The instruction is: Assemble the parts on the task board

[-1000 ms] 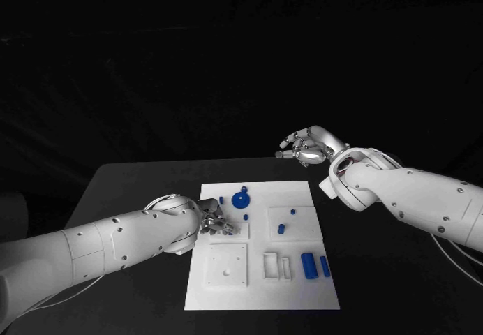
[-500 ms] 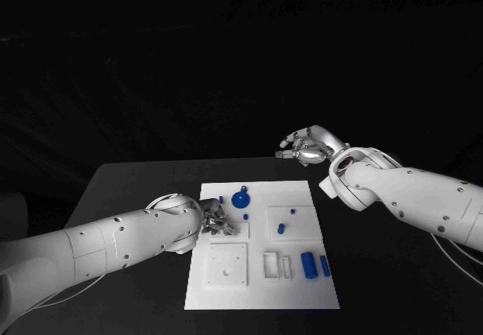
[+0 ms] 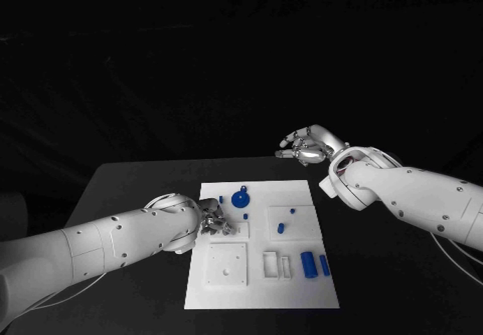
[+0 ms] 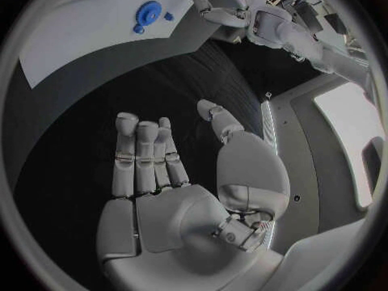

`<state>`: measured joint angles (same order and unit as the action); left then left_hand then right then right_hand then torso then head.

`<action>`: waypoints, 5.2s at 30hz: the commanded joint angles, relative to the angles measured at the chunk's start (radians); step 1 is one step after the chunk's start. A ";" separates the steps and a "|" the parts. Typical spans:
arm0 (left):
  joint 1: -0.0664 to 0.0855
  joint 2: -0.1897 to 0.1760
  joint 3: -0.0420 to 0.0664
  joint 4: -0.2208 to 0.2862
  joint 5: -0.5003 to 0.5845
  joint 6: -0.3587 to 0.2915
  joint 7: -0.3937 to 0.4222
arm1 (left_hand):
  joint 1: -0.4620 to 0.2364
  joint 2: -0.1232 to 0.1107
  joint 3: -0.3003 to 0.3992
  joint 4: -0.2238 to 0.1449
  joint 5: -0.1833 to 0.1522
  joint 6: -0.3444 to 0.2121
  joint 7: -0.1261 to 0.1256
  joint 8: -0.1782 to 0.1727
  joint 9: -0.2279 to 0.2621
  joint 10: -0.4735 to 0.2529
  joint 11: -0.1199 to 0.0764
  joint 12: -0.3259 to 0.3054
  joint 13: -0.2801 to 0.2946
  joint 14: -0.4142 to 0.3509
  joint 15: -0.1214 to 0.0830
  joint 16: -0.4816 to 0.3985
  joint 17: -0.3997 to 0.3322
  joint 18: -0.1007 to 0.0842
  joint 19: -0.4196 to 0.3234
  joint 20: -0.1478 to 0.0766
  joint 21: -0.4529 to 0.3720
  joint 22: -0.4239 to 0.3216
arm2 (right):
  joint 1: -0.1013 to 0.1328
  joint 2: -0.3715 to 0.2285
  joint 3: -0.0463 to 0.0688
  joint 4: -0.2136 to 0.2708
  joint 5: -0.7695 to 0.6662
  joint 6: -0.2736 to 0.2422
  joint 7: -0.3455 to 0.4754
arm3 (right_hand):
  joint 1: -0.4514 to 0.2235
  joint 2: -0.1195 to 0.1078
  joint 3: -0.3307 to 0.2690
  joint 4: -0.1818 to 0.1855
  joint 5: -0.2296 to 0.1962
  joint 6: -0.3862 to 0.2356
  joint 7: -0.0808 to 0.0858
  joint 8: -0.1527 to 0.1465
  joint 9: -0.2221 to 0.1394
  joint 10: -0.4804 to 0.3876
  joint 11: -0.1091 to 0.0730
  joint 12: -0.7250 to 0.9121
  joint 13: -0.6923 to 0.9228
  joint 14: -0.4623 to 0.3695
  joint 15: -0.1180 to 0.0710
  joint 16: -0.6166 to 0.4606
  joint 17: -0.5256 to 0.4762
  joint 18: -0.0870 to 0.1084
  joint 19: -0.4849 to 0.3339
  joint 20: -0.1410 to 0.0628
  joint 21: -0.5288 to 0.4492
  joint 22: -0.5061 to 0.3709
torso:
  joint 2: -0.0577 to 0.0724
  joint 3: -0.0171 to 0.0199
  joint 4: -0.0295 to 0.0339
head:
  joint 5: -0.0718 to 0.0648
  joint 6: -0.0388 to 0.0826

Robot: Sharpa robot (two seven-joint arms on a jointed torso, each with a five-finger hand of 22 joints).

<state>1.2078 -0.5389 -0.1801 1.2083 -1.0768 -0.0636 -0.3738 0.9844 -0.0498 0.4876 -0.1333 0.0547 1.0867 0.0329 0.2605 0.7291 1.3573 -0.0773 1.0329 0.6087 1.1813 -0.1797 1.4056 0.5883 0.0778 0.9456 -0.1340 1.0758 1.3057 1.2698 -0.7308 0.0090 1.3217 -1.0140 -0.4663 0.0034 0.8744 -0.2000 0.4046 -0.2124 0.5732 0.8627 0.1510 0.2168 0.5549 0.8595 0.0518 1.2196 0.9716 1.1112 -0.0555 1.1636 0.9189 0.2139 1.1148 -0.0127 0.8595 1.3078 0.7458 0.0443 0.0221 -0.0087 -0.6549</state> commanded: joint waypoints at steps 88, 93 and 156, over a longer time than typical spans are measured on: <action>0.058 0.054 0.013 -0.025 -0.083 0.204 -0.065 | -0.275 0.134 0.376 -0.132 0.345 -0.050 -0.039 0.260 0.364 -0.016 -0.040 0.029 0.003 0.016 -0.036 0.025 0.000 -0.015 0.028 -0.140 0.028 0.014 | -0.002 0.007 0.000 -0.007 -0.003 0.022 0.002 | -0.003 0.000 0.003 0.016 0.038 -0.008 0.013 0.001 -0.003 -0.006 0.001 0.013 -0.010 -0.006 0.001 0.010 -0.005 0.048 0.006 -0.001 -0.007 0.011 | 0.000 -0.0002 0.0008 | 0.010 -0.007; 0.056 0.057 0.012 -0.029 -0.084 0.201 -0.067 | -0.272 0.132 0.376 -0.132 0.346 -0.046 -0.039 0.255 0.368 -0.014 -0.040 0.029 0.003 0.018 -0.037 0.025 0.000 -0.014 0.030 -0.140 0.028 0.013 | -0.002 0.008 0.000 -0.007 -0.003 0.022 0.002 | -0.003 0.000 0.003 0.017 0.039 -0.008 0.013 0.001 -0.003 -0.006 0.001 0.013 -0.010 -0.006 0.001 0.010 -0.005 0.048 0.007 -0.001 -0.007 0.011 | 0.000 -0.0007 0.0007 | 0.010 -0.008; 0.035 0.070 0.001 -0.055 -0.058 0.209 -0.063 | -0.271 0.103 0.360 -0.080 0.196 -0.020 -0.035 0.190 0.405 -0.003 -0.036 0.019 -0.002 0.024 -0.035 0.017 -0.007 -0.013 0.038 -0.138 0.022 0.009 | -0.003 0.008 0.000 -0.008 -0.003 0.023 0.002 | -0.002 0.000 0.001 0.018 0.041 -0.008 0.013 0.002 -0.003 -0.008 0.002 0.016 -0.014 -0.007 0.001 0.012 -0.006 0.048 0.007 -0.001 -0.008 0.013 | 0.000 0.0002 0.0000 | 0.009 -0.013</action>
<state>1.2493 -0.4738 -0.1755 1.1548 -1.1443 0.1417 -0.4334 0.7176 0.0612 0.7326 -0.1152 0.2505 1.0135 0.0389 0.4520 1.1337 1.3509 -0.1161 1.0561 0.6078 1.1934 -0.1998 1.4257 0.5821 0.0696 0.9761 -0.1463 1.0996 1.3073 1.2676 -0.7239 0.0090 1.3136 -1.0140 -0.4555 0.0007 0.8744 -0.2000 0.4046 -0.2013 0.6081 0.8592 0.1544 0.2168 0.5528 0.8595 0.0518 1.2312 0.9590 1.1095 -0.0537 1.1714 0.9136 0.2141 1.1162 -0.0102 0.8556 1.3073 0.7456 0.0441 0.0224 0.0015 -0.6670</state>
